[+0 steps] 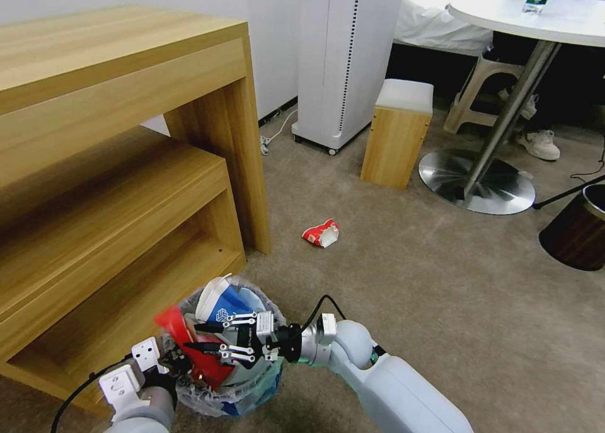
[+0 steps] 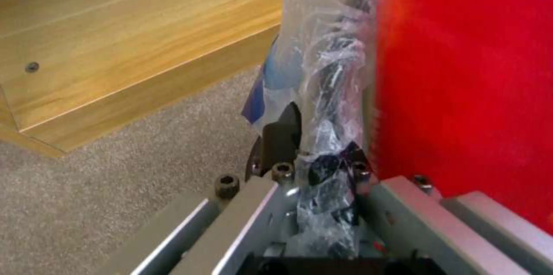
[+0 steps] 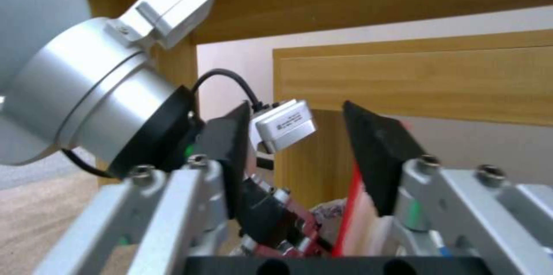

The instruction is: Pick up the trash bin and place the garbage on the floor into it.

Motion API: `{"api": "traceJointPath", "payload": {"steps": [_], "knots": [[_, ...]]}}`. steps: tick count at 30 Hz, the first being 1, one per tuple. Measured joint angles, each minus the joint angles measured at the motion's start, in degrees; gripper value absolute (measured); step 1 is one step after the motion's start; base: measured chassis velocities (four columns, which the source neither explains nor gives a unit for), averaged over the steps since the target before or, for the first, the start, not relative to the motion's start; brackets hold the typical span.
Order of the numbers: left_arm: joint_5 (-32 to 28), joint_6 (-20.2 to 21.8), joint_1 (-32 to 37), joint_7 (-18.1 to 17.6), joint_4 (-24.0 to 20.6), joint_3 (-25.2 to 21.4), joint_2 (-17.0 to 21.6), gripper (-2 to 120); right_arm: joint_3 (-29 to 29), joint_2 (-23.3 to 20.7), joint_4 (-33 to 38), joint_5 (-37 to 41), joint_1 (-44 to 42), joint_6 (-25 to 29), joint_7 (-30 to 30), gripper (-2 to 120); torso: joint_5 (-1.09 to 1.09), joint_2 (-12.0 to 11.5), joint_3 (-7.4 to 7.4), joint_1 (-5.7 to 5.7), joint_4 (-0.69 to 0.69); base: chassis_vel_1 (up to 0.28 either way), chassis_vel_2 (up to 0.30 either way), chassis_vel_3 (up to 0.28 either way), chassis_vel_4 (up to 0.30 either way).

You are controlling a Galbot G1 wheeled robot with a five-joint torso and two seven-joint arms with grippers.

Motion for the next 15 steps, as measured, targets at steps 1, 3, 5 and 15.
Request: {"api": "traceJointPath", "payload": {"steps": [1,3,5,15], "knots": [[0.1,0.0,0.1,0.0,-0.1,0.0,0.0,1,0.3,-0.3,0.4,0.0,-0.2,0.1,-0.2,53,0.0,0.0,0.0,0.0,0.0,0.0,0.0,0.0,0.0],[-0.1,0.0,0.1,0.1,-0.2,-0.3,0.1,1,1.1,-0.8,1.6,0.4,-0.3,0.3,0.2,64,0.0,0.0,0.0,0.0,0.0,0.0,0.0,0.0,0.0],[-0.3,0.0,0.0,0.1,-0.3,-0.7,0.3,1,1.7,-1.1,2.5,1.1,-0.4,0.6,1.6,68,0.0,0.0,0.0,0.0,0.0,0.0,0.0,0.0,0.0],[-2.9,0.0,0.4,-0.2,-0.7,-1.6,2.0,1,16.6,-2.4,11.5,1.6,-3.4,0.7,37.0,99,0.0,0.0,0.0,0.0,0.0,0.0,0.0,0.0,0.0]]}}
